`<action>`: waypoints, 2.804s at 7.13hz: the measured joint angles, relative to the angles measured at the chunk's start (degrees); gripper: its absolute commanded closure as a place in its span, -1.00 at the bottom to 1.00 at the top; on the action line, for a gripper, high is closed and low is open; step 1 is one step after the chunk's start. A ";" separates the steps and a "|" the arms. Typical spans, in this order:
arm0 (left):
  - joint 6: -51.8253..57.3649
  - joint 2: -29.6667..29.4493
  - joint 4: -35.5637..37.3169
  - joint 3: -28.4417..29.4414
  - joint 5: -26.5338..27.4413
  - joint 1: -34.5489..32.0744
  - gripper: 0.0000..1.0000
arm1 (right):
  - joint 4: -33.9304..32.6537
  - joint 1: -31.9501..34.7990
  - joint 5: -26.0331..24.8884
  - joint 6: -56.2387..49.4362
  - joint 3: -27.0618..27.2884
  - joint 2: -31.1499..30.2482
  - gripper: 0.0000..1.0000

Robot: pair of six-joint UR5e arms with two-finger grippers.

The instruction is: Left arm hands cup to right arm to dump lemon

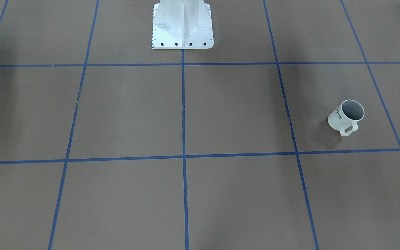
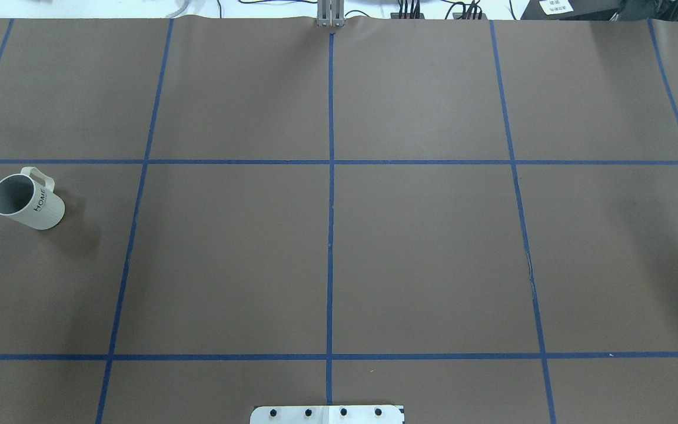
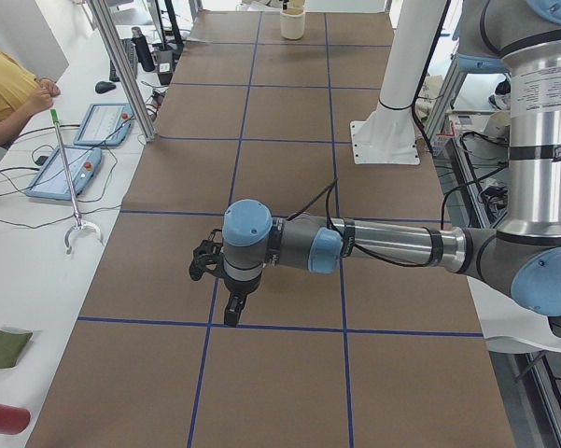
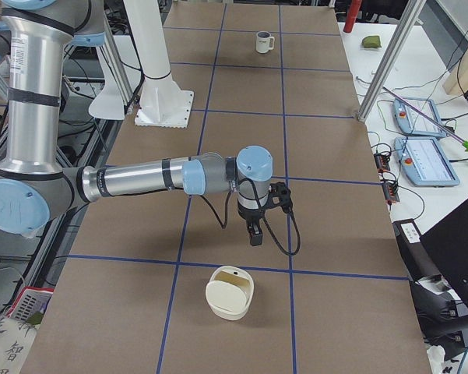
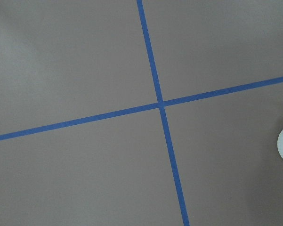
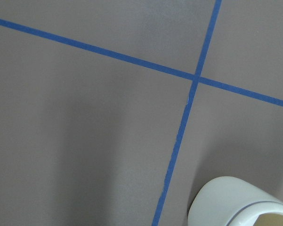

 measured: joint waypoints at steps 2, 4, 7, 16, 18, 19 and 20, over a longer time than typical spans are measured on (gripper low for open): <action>-0.68 -0.56 -7.26 -0.38 0.37 0.15 -1.00 | 9.27 -0.07 1.34 0.58 0.25 1.72 -1.00; -3.37 -1.13 -12.03 -0.10 0.07 0.26 -1.00 | 19.57 -0.06 3.43 1.85 -0.11 1.93 -1.00; -4.67 -1.31 -15.48 -0.16 -1.04 1.76 -1.00 | 22.69 -0.30 10.64 2.80 -1.29 2.66 -0.96; -45.07 -0.65 -26.88 0.79 8.08 28.92 -0.37 | 33.86 -23.50 -5.28 32.73 1.52 8.80 -0.98; -45.53 -0.69 -27.99 1.87 12.40 31.84 0.50 | 33.99 -23.92 -5.72 32.83 1.53 8.85 -0.98; -45.45 -0.70 -28.17 2.25 13.16 32.49 0.90 | 34.05 -23.96 -5.71 32.84 1.56 8.86 -0.98; -45.36 -0.71 -28.21 2.39 13.46 32.87 1.00 | 34.15 -23.98 -5.66 32.84 1.59 8.87 -0.98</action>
